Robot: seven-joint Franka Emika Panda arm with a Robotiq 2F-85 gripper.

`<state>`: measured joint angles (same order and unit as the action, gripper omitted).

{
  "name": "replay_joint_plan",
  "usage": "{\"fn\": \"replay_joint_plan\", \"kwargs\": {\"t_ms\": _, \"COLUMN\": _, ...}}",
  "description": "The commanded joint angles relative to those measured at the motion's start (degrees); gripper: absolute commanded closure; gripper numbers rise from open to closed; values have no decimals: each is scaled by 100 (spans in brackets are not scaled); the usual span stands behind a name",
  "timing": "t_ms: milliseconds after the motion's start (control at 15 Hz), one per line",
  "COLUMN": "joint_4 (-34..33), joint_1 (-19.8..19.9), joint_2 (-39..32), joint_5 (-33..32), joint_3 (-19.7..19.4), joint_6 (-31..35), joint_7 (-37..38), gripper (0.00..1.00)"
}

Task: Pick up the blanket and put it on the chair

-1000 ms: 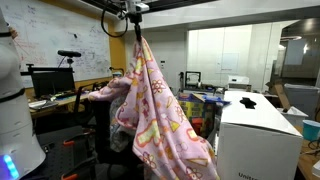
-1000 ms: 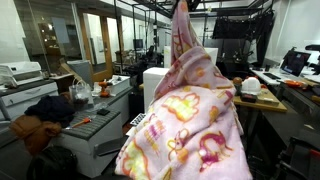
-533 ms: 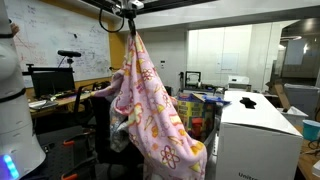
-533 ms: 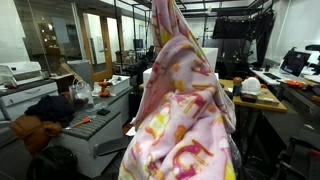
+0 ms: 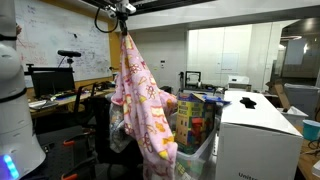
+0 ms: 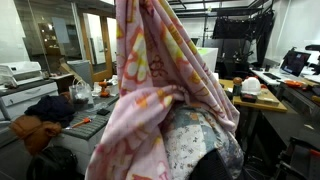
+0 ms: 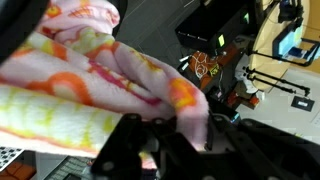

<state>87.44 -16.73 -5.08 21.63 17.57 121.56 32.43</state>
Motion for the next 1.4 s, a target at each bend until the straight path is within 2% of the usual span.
{"fn": "replay_joint_plan", "kwargs": {"t_ms": 0, "joint_4": -776, "joint_1": -258, "joint_2": -491, "joint_5": 204, "joint_3": 168, "joint_6": -268, "joint_7": -143, "gripper": 99}}
{"fn": "replay_joint_plan", "kwargs": {"t_ms": 333, "joint_4": -1249, "joint_1": -435, "joint_2": -966, "joint_5": 250, "joint_3": 217, "joint_6": -552, "joint_7": -150, "gripper": 99}}
{"fn": "replay_joint_plan", "kwargs": {"t_ms": 467, "joint_4": -1226, "joint_1": -457, "joint_2": -1038, "joint_5": 52, "joint_3": 114, "joint_6": -398, "joint_7": 17, "gripper": 99}}
{"fn": "replay_joint_plan", "kwargs": {"t_ms": 600, "joint_4": -1122, "joint_1": -443, "joint_2": -1011, "joint_5": -62, "joint_3": 10, "joint_6": -225, "joint_7": 68, "gripper": 70}}
{"fn": "replay_joint_plan", "kwargs": {"t_ms": 1200, "joint_4": -733, "joint_1": -361, "joint_2": -815, "joint_5": -615, "joint_3": -293, "joint_6": 714, "joint_7": 371, "gripper": 4}}
{"fn": "replay_joint_plan", "kwargs": {"t_ms": 1333, "joint_4": -404, "joint_1": -300, "joint_2": -681, "joint_5": -917, "joint_3": -466, "joint_6": 867, "joint_7": 473, "gripper": 0}}
